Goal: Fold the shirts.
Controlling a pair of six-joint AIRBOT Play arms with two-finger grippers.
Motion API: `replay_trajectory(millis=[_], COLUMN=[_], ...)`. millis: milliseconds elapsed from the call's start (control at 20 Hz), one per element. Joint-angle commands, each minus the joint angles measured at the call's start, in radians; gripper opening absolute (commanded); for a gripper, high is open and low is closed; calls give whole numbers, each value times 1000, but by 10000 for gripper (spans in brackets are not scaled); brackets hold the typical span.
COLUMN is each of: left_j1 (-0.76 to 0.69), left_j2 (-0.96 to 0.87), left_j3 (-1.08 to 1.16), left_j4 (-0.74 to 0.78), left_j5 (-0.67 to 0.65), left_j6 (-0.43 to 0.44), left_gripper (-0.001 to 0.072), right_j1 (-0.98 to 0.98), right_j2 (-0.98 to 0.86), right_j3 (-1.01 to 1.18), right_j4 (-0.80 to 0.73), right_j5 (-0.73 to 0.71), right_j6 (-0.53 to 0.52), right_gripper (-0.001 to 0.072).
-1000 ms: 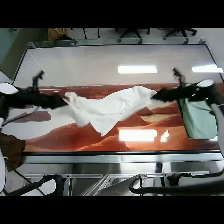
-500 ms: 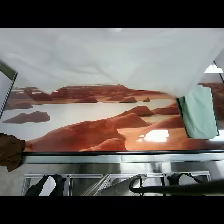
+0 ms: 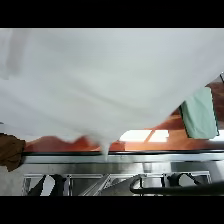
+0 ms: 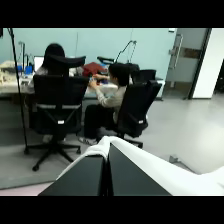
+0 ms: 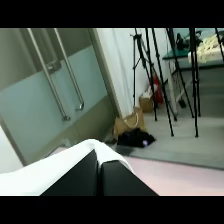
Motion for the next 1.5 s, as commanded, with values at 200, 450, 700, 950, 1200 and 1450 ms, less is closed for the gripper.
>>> replay_trajectory(millis=[200,450,700,950,1200,1450], left_j1=[-472,-837,-842,-799,-639,-450], left_j2=[-319,-678,-979,-1060,-929,-700], left_j3=[-106,-180,-83,17,-50,-425], left_j4=[306,892,900,795,594,703], left_j5=[58,400,384,217,-38,-242], left_j6=[188,171,158,55,-10,-13], left_gripper=[12,12,12,19,636,635], right_j1=[294,477,484,480,399,282], right_j2=[-208,-489,-706,-729,-563,-406], right_j3=[-351,-451,-451,-451,-451,-563], right_j4=[-63,-283,-294,-302,-561,-820], right_j5=[-10,-279,-424,-376,-171,-1], right_j6=[-212,-244,-257,-262,-105,77], right_gripper=[21,21,21,176,295,295])
